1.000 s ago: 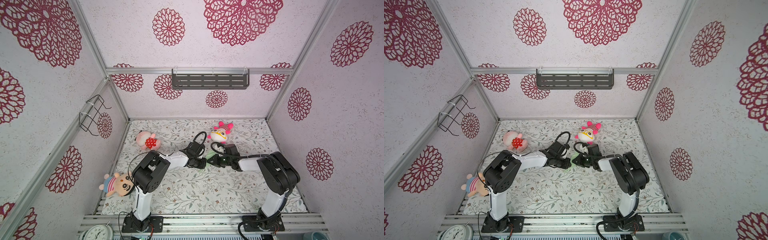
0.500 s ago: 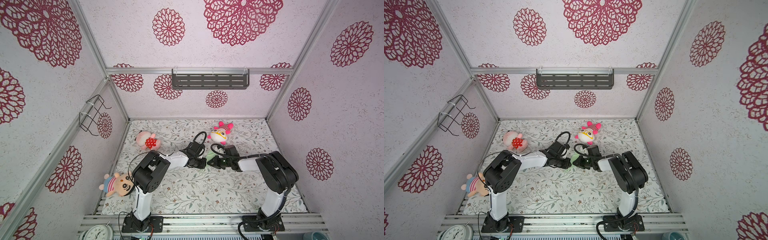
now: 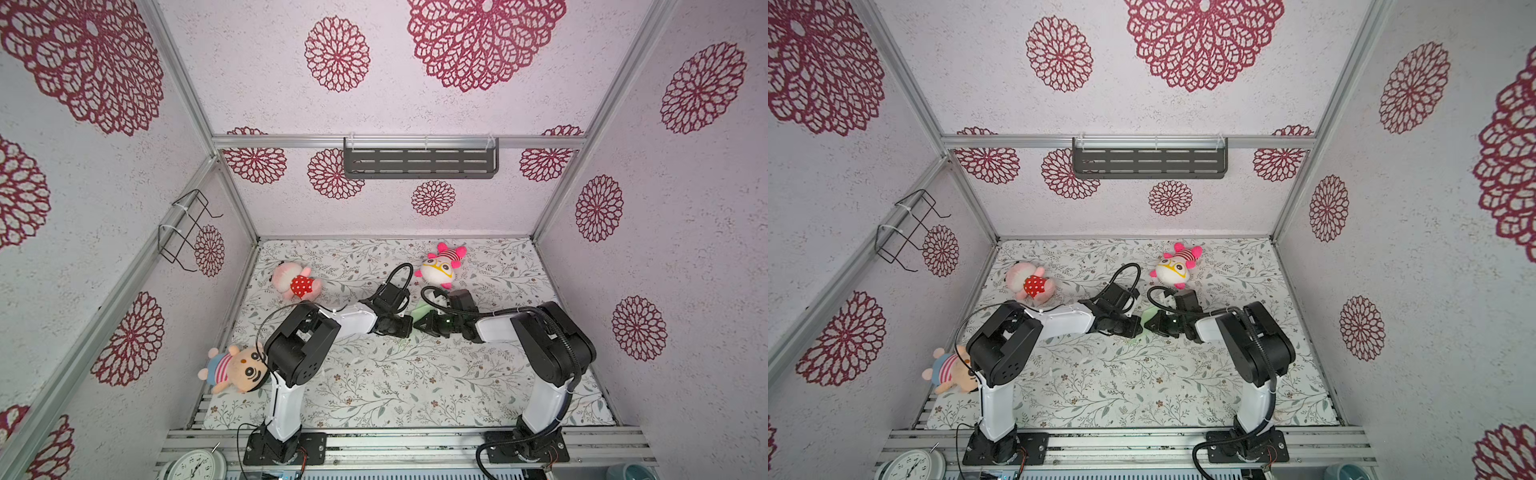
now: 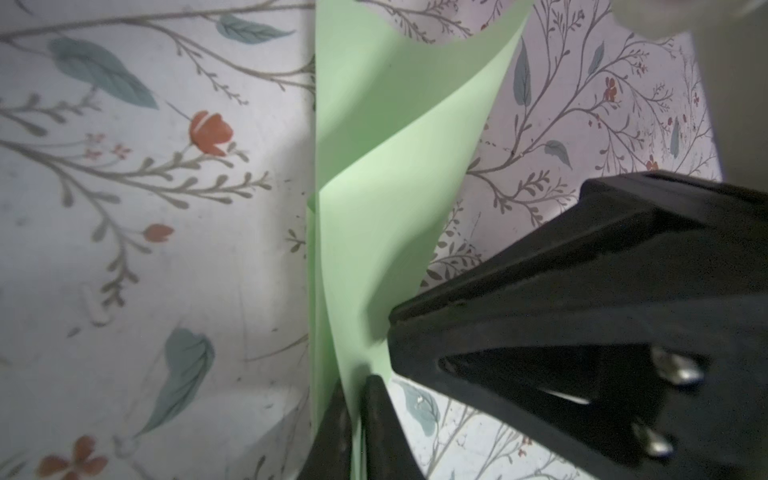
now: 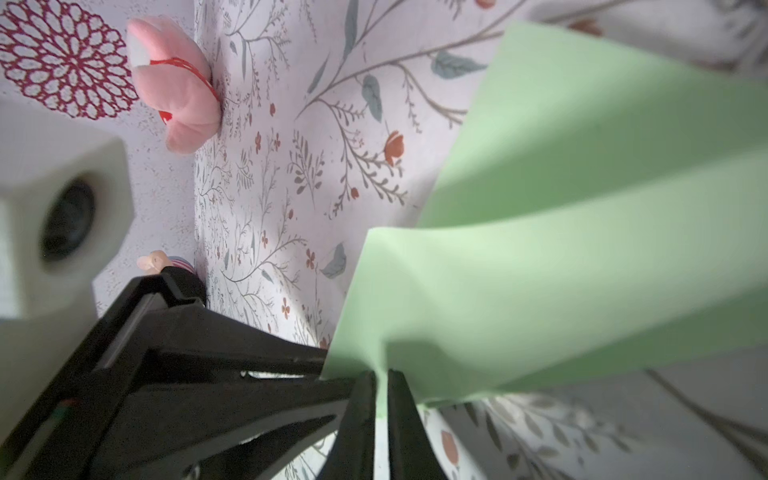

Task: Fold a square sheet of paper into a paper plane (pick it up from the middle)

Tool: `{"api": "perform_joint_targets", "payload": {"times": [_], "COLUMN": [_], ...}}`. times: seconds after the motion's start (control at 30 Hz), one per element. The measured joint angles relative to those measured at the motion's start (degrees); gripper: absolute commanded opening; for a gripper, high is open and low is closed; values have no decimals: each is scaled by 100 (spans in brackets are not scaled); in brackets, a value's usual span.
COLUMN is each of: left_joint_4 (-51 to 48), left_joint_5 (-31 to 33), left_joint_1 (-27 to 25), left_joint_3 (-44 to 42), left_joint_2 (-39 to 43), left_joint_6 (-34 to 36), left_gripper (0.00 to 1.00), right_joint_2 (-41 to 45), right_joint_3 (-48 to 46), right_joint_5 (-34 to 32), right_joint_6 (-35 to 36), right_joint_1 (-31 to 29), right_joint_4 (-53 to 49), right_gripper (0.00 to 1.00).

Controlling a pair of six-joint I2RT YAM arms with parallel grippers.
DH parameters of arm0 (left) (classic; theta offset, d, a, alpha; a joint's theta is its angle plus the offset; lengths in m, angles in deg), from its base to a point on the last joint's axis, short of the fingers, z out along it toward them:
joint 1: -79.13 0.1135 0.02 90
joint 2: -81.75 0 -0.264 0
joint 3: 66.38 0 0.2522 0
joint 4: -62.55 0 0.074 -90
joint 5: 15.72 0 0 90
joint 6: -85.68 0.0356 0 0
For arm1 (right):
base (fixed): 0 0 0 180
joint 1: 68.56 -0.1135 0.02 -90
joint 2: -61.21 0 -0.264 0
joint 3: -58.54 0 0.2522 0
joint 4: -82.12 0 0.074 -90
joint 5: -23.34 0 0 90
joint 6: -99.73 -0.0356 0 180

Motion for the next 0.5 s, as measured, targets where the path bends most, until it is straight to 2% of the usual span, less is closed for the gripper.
{"api": "perform_joint_targets", "payload": {"times": [0.27, 0.5], "left_joint_4": [11, 94], "left_joint_5": [0, -52], "left_joint_1": [0, 0], "left_joint_3": [-11, -74], "left_joint_2": [9, 61], "left_joint_6": [0, -70], "left_gripper": [12, 17], "right_joint_2": [-44, -101], "right_joint_3": [-4, -4], "right_joint_5": [-15, -42], "right_joint_6": [-44, 24], "right_joint_1": [0, 0], "right_joint_4": [17, -44], "right_gripper": [10, 10]}}
